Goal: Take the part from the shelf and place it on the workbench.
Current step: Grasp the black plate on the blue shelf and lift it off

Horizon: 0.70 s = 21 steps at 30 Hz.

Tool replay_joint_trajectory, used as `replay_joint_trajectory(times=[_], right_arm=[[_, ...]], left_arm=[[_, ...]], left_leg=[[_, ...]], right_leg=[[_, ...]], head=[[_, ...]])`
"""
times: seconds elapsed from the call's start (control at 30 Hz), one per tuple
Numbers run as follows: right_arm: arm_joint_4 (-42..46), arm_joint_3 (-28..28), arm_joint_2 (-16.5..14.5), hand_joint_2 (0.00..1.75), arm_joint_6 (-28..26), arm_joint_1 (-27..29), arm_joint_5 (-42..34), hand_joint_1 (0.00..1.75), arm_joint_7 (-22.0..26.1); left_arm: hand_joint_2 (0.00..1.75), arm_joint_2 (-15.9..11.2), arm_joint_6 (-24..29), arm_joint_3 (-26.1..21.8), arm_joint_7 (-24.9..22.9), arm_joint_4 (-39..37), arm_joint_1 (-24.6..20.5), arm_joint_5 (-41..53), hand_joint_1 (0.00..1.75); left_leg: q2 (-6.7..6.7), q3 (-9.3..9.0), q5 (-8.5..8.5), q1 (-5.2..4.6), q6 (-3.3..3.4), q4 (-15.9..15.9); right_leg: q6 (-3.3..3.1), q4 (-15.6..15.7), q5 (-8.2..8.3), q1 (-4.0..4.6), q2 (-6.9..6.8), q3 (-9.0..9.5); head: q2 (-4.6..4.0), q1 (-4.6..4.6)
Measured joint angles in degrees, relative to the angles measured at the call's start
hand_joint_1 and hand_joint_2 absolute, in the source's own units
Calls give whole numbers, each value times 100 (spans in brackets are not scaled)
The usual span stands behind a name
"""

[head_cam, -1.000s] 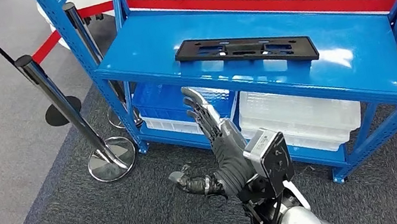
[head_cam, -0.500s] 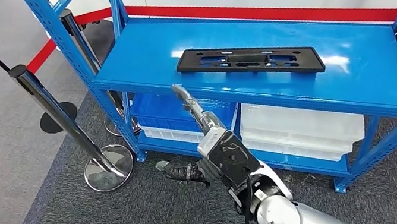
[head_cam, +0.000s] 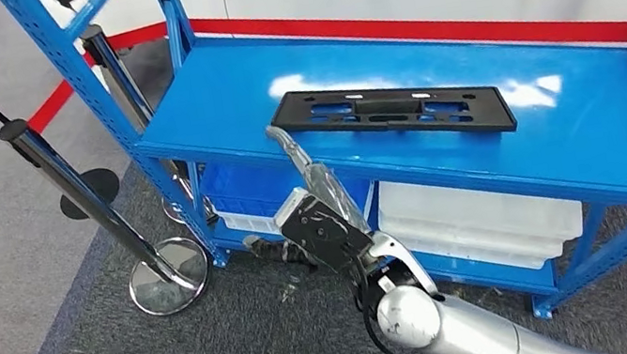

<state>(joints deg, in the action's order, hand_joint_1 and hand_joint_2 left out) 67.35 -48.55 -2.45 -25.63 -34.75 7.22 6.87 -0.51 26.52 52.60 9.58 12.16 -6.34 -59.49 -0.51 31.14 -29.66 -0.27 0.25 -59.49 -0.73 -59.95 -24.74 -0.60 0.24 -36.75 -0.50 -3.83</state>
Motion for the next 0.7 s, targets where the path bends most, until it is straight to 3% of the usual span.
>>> replay_joint_trajectory(times=[0.07, 0.13, 0.17, 0.2, 0.23, 0.3, 0.33, 0.43, 0.5, 0.57, 0.63, 0.67, 0.7], right_arm=[[-105, -1, -52, 175, -37, -54, 31, 0, -5], [-185, -2, -67, 175, -91, -70, 88, 0, -39], [-221, -2, -69, 175, -122, -70, 141, 0, -76], [-254, -2, -67, 175, -150, -72, 215, 0, -128], [-281, -2, -66, 175, -175, -78, 301, 0, -186], [-317, -2, -62, 175, -227, -100, 504, 0, -319], [-336, -6, -60, 175, -268, -115, 637, 0, -398], [-408, -52, -54, 175, -414, -171, 1138, 0, -652], [-468, -105, -54, 175, -498, -213, 1531, 0, -828], [-559, -179, -55, 175, -554, -283, 1971, 0, -1035], [-674, -265, -56, 175, -563, -322, 2323, 0, -1216], [-726, -301, -56, 175, -557, -321, 2444, 0, -1286], [-772, -332, -56, 175, -551, -317, 2530, 0, -1338]], left_arm=[[0, 7, 14, 4, 7, -1, -13, 10, 0], [0, 15, 45, 5, 58, -1, -14, 3, 0], [0, 18, 59, 5, 90, -1, -12, 0, 0], [0, 20, 64, 5, 114, -1, -10, 1, 0], [0, 22, 66, 5, 127, -1, -9, 3, 0], [0, 23, 58, 5, 122, -3, 0, 9, 0], [0, 24, 51, 6, 117, -5, 5, 9, 0], [0, 24, 28, 8, 109, -8, 17, 8, 0], [0, 29, 27, 8, 109, -9, 18, 8, 0], [0, 38, 32, 9, 108, -9, 11, 8, 0], [0, 43, 36, 11, 98, -9, 6, 8, 0], [0, 44, 37, 11, 88, -9, 8, 8, 0], [0, 45, 38, 12, 78, -9, 13, 9, 0]], left_leg=[[15, 235, -170, 21, -65, -446], [19, 684, -396, 37, -95, -1142], [19, 871, -431, 40, -94, -1358], [19, 969, -361, 41, -84, -1392], [19, 962, -168, 41, -71, -1217], [19, 740, 346, 36, -36, -507], [19, 649, 443, 16, -14, -204], [16, 550, 425, -38, 70, 38], [17, 462, 501, -13, 132, 97], [22, 376, 491, 10, 193, 159], [22, 331, 439, 2, 239, 160], [19, 308, 407, 0, 249, 155], [13, 276, 370, -1, 253, 147]], right_leg=[[-52, 18, -38, -6, -4, 96], [-77, 18, -105, 8, -7, 165], [-81, 16, -141, 15, -3, 201], [-82, 13, -178, 20, 5, 244], [-79, 10, -218, 22, 15, 299], [-63, 20, -301, 21, 33, 425], [-46, 29, -331, 21, 41, 471], [51, 64, -403, 27, 50, 520], [118, 18, -484, 29, 40, 532], [156, -385, -670, 34, 29, 338], [172, -1127, -906, 38, 27, -114], [178, -1411, -937, 37, 26, -331], [180, -1514, -860, 35, 26, -466]], head=[[0, -20], [0, -32], [0, -31], [0, -31], [0, -32], [0, -28], [0, -29], [0, -25], [0, -21], [0, -17], [0, -13], [0, -15], [0, -13]])
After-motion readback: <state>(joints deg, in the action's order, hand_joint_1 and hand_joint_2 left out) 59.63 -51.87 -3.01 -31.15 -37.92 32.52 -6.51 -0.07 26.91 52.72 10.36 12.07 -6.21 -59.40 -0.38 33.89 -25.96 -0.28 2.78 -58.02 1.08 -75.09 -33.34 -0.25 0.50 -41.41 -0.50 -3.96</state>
